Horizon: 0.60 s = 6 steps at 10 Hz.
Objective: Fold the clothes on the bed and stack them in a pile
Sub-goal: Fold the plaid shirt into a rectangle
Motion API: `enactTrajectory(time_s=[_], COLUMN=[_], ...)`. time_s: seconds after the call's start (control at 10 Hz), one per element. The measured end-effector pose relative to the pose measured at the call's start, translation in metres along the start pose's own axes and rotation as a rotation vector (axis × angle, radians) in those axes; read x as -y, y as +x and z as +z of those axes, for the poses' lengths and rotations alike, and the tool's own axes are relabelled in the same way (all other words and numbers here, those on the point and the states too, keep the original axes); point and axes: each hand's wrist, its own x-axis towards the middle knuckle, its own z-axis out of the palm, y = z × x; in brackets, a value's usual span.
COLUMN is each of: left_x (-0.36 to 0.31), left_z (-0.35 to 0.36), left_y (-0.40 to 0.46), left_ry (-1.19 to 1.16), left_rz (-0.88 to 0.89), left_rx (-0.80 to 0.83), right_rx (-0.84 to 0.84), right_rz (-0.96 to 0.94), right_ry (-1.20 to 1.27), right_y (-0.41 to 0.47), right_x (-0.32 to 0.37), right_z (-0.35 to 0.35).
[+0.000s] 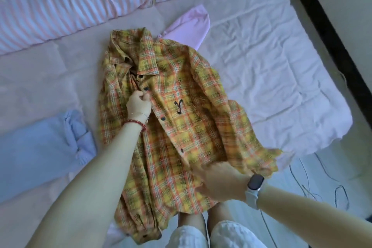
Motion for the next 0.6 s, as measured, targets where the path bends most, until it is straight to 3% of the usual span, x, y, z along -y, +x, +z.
enactTrajectory(time_s=[0.1, 0.2, 0.3, 0.6], left_x=[0.020, 0.047, 0.066, 0.064], left_z=[0.001, 0.011, 0.024, 0.045], left_y=[-0.003, -0.037, -0.062, -0.082], left_ry=[0.042, -0.079, -0.096, -0.379], left_rz=[-0.017, -0.077, -0.150, -0.221], left_rx=[0.010, 0.117, 0.246, 0.084], right_rx=[0.101, -0.026, 0.012, -0.070], right_rz=[-0.044, 0.048, 0.084, 0.313], right_ry=[0.129, -0.060, -0.124, -0.133], right_y=[0.008, 0.010, -0.003, -0.061], right_x=[0.009, 0.003, -0.011, -0.061], right_z=[0.018, 0.023, 0.031, 0.016])
